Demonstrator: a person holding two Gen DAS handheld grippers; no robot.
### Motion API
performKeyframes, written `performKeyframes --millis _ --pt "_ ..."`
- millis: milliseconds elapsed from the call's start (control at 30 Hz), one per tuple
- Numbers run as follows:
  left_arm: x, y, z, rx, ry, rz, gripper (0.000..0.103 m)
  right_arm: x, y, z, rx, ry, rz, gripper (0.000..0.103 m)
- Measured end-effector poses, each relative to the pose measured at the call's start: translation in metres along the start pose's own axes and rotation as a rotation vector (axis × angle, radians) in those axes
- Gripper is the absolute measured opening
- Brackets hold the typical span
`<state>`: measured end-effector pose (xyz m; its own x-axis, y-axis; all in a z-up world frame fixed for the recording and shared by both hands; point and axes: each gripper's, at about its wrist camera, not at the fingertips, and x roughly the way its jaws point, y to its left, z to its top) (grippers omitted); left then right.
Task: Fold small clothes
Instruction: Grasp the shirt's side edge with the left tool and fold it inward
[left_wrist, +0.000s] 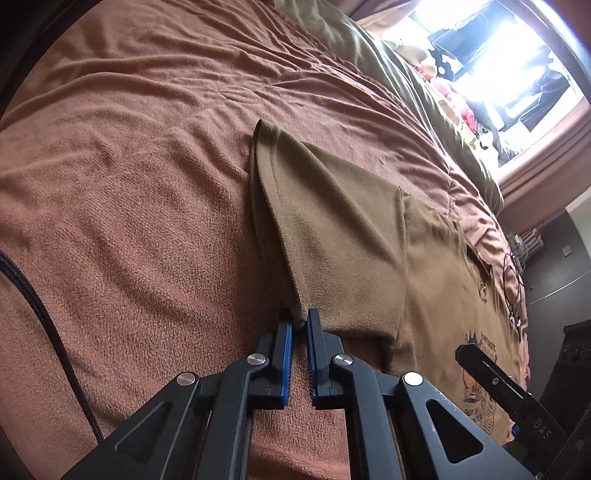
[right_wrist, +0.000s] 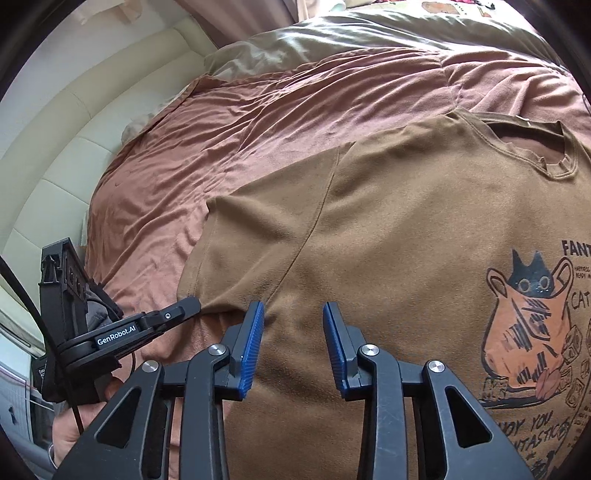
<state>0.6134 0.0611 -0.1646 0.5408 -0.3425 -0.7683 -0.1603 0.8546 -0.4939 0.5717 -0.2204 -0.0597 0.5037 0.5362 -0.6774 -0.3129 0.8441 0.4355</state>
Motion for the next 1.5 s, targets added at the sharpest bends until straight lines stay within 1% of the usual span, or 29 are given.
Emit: performKeyframes --millis 267,400,500,633,800,1033,1067,1133,1167,1200,1233,1267,1300,1500 --pt "-0.019 -0.006 0.013 -0.009 -0.057 -0.071 0.007 0.030 -0.012 0.003 0.110 0.037 0.115 0.012" --pt "-0.021 -0.009 0.018 -0.011 -0.062 -0.098 0.007 0.045 -0.024 0.002 0.184 0.053 0.161 0.005" --pt "-0.022 -0.011 0.020 -0.011 -0.061 -0.124 0.007 0.055 -0.031 -0.001 0.246 0.065 0.196 0.003" --pt "-0.024 -0.016 0.021 0.011 -0.064 -0.142 0.007 0.071 -0.041 -0.007 0.311 0.089 0.201 0.002" --pt "-0.026 -0.025 0.021 0.034 -0.059 -0.165 0.006 0.062 -0.047 -0.001 0.316 0.100 0.225 0.002" --pt "-0.032 -0.045 0.018 0.079 -0.062 -0.195 0.006 0.029 -0.038 0.003 0.236 0.053 0.174 0.003" --pt "-0.032 -0.049 0.017 0.088 -0.062 -0.198 0.006 0.025 -0.036 0.002 0.225 0.050 0.166 0.004" --pt "-0.033 -0.056 0.016 0.104 -0.059 -0.204 0.006 0.017 -0.034 0.001 0.216 0.045 0.153 0.009" --pt "-0.033 -0.061 0.015 0.112 -0.058 -0.206 0.006 0.012 -0.035 -0.001 0.219 0.035 0.150 0.016" --pt "-0.034 -0.064 0.014 0.118 -0.055 -0.207 0.006 0.007 -0.036 -0.002 0.222 0.022 0.143 0.027" --pt "-0.033 -0.068 0.013 0.124 -0.053 -0.208 0.007 0.002 -0.037 -0.004 0.223 0.012 0.136 0.033" --pt "-0.033 -0.071 0.011 0.130 -0.050 -0.209 0.007 -0.002 -0.038 -0.005 0.224 0.001 0.127 0.044" --pt "-0.033 -0.074 0.011 0.137 -0.047 -0.210 0.007 -0.007 -0.040 -0.007 0.225 -0.007 0.122 0.050" --pt "-0.028 -0.095 0.001 0.176 -0.021 -0.214 0.007 -0.025 -0.049 -0.014 0.252 -0.015 0.106 0.051"
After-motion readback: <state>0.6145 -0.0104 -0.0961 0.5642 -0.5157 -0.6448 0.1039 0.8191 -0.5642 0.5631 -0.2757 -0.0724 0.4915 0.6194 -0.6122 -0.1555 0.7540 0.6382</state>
